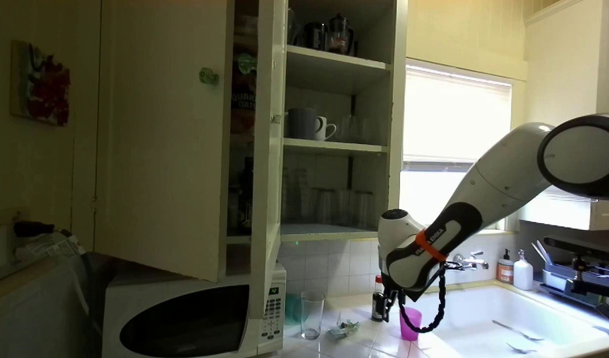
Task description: Put the purple cup on the bottom shelf of the open upper cabinet.
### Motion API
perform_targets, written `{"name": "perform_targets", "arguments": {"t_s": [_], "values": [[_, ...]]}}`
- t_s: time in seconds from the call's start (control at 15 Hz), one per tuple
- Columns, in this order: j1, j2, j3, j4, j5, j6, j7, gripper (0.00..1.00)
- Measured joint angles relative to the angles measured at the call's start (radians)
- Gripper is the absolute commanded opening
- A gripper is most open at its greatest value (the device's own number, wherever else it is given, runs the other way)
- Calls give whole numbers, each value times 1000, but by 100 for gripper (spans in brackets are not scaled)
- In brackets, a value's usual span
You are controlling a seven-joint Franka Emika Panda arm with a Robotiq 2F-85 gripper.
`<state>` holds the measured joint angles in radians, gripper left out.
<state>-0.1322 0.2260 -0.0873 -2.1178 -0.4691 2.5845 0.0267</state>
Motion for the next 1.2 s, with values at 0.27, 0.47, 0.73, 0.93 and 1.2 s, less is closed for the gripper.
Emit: {"name": "perform_targets", "arguments": {"t_s": [0.27,0.47,0.73,0.93,1.2], "values": [[68,-7,-86,1,-232,-1,168,100],[110,7,-108,7,-446,-65,310,100],[124,47,-87,12,-503,-112,389,100],[112,90,-84,14,-501,-62,419,100],[76,143,-103,15,-501,65,434,100]]}}
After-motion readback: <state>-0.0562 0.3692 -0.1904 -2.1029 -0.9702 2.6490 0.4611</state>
